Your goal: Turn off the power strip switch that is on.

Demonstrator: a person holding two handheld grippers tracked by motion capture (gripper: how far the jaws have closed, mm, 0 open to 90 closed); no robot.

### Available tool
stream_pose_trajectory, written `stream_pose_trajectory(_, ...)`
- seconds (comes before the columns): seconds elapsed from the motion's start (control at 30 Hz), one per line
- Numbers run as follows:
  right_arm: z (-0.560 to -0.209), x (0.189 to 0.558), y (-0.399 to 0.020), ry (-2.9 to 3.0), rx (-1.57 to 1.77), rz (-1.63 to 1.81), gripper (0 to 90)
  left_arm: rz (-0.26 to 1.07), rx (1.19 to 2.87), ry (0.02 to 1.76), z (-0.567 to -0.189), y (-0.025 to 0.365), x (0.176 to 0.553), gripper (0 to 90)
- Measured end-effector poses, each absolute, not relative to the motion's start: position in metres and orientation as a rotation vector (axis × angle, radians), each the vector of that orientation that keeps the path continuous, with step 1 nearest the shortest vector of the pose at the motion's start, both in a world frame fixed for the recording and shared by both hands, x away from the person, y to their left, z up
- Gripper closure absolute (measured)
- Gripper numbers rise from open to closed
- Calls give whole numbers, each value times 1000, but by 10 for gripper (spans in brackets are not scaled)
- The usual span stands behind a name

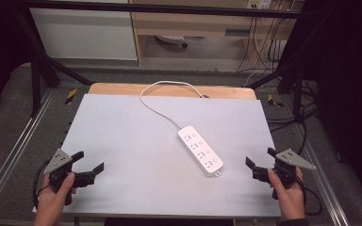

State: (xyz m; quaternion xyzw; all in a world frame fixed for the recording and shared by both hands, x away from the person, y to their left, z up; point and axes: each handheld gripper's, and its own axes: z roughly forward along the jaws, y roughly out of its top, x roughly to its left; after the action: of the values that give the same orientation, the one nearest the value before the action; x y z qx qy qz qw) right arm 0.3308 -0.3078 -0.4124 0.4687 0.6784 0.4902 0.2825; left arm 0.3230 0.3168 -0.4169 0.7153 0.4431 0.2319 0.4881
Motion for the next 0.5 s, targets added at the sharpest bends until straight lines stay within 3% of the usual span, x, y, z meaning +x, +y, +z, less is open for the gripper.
stream_pose_trajectory(0.5,-447,341,-287,1960,1254,1231,34,562,1737,1071,-416,316,323,48)
